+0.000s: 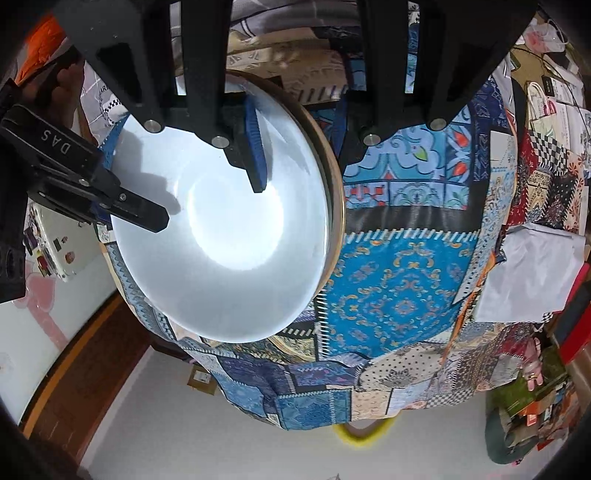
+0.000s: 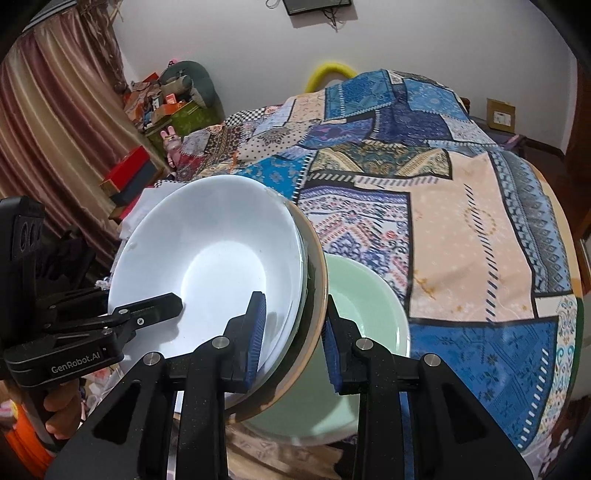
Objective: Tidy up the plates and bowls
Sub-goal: 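Lower the white bowl into the mint green bowl and open both tools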
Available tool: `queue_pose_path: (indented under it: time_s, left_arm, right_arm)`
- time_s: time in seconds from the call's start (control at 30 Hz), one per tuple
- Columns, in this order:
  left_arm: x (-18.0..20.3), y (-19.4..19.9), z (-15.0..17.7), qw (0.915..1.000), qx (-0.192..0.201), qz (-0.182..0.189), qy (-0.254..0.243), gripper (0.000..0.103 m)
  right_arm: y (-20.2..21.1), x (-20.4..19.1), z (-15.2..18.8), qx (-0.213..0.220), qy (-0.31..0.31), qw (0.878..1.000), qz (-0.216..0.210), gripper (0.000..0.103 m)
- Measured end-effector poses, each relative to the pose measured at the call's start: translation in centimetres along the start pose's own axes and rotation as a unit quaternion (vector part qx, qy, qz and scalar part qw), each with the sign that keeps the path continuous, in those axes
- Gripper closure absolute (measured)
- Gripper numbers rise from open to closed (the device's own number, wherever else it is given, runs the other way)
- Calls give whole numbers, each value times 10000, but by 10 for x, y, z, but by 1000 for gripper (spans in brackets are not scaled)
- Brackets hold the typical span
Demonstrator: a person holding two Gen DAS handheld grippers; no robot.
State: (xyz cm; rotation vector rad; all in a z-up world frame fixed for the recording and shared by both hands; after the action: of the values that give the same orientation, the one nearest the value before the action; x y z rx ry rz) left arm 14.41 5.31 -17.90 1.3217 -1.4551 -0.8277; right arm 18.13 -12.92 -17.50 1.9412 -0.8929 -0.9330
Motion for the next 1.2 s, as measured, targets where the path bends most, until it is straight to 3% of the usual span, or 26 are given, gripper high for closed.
queue_pose_path:
  time_s: [0.47,0.97,1.2]
  left_arm:
    - [23,-33,-2,9993,-336,-10,-183,70]
    - [20,-67,-3,9975,-677,-65,-169,71]
    - [19,-68,-1,9976,-661,-31,-192,71]
  right_arm:
    - [-14,28,15,-235,-285,9993,-7,77]
    - [-32,38,21,-411,-440,9982,-81,77]
    - [-33,36,22,-399,-359,9985,-70,77]
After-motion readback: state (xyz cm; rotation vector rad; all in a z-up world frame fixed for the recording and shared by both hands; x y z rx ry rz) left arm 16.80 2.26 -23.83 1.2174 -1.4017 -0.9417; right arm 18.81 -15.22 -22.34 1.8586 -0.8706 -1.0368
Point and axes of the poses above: each gripper's, at about its wrist camera, not at the fingertips, and y roughly against the way its jaws point, x to its right, z to its underside, the point moved 3 cm from there along -y, roughly the way its jaws point, and after that the axes turned 12 degrees about -x, right-handed, at the moved point
